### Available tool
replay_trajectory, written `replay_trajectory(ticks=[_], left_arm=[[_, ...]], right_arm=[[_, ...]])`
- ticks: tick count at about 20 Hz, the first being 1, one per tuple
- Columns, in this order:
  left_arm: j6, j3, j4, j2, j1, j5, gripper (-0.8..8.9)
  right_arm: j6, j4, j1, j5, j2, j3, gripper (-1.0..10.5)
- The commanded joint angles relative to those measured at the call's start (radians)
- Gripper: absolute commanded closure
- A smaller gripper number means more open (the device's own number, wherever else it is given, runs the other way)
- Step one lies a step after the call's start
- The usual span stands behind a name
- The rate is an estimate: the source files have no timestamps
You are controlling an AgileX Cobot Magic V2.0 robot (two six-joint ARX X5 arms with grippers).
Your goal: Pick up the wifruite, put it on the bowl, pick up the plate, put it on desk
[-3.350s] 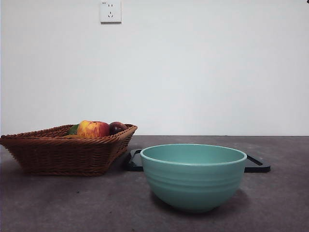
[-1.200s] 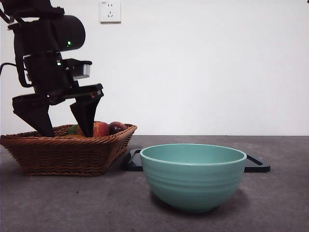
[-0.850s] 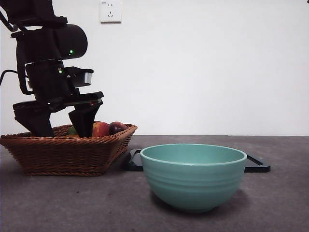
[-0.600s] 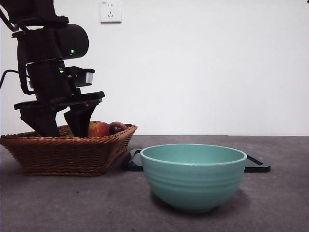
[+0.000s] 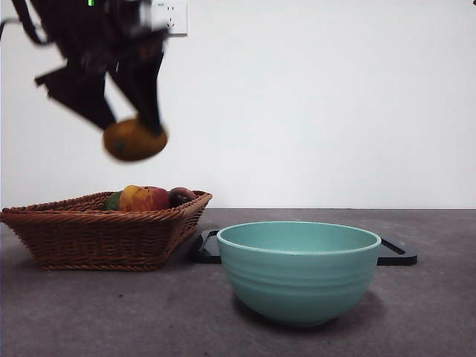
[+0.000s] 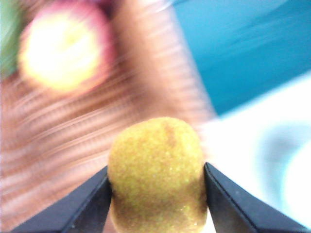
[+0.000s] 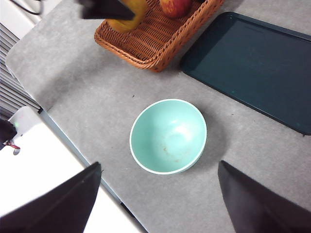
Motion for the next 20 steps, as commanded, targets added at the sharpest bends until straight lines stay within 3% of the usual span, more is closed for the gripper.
replay_trajectory(ticks=[1,10,20], left_arm=[[-0.003,0.020,0.004,-0.050,-0.062,0.058,5.73],[-0.005,0.020,0.051,0.006,-0.345,0.069,5.73],[0.002,0.020,0.138,0.275,-0.459,0.003,5.72]], right_arm=[[0.007,0.008,0.005,0.000,0.004,0.018,5.6],[0.007,0.008,0.005,-0.001,0.004,0.018,5.6],[0.008,0.007,0.005,-0.001,0.004,0.018,5.6]])
